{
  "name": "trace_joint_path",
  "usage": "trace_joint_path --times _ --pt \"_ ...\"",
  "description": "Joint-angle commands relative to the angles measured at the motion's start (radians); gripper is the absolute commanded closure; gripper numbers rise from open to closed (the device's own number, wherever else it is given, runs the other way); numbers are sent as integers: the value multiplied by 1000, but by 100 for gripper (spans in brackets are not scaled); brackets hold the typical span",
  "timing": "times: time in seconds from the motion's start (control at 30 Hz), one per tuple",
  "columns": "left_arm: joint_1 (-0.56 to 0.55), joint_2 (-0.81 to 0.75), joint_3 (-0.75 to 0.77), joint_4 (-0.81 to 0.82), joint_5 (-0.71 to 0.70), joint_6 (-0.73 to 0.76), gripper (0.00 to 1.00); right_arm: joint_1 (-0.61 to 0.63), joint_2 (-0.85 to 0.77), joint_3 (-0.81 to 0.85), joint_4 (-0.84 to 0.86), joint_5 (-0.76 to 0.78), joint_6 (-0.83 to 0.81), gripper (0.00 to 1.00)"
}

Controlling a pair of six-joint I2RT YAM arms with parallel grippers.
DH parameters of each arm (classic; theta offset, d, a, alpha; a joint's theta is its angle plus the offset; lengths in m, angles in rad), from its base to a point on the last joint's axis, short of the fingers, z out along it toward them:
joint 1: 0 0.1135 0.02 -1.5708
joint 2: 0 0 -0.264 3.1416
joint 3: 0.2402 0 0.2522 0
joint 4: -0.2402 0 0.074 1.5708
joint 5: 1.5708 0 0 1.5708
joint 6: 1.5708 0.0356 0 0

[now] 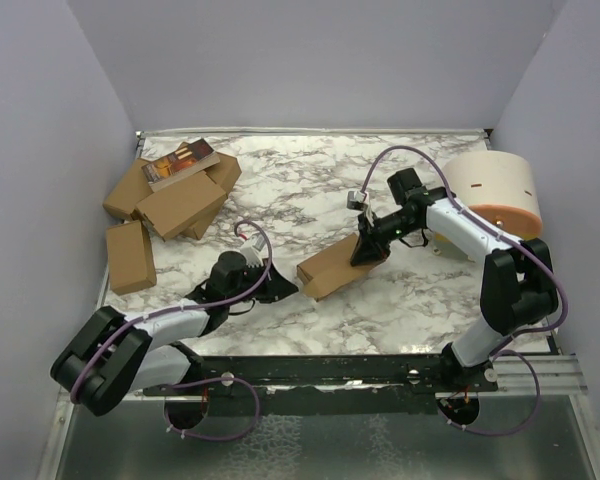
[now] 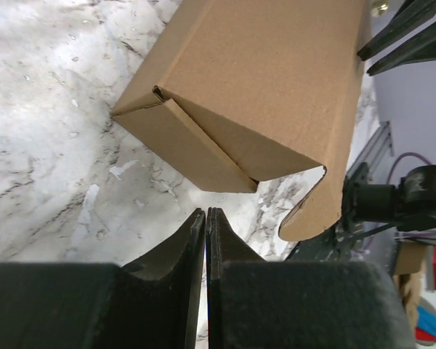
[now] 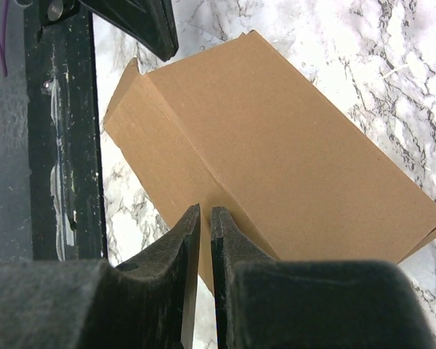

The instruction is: Fold the paper box

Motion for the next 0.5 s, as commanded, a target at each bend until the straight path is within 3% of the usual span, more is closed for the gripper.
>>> trace_joint_path --times 0.0,0.47 --pt "-4 47 -47 280 51 -143 91 2 15 25 25 -28 10 87" --pt "-84 291 26 511 18 -204 90 8 30 18 29 -9 14 87"
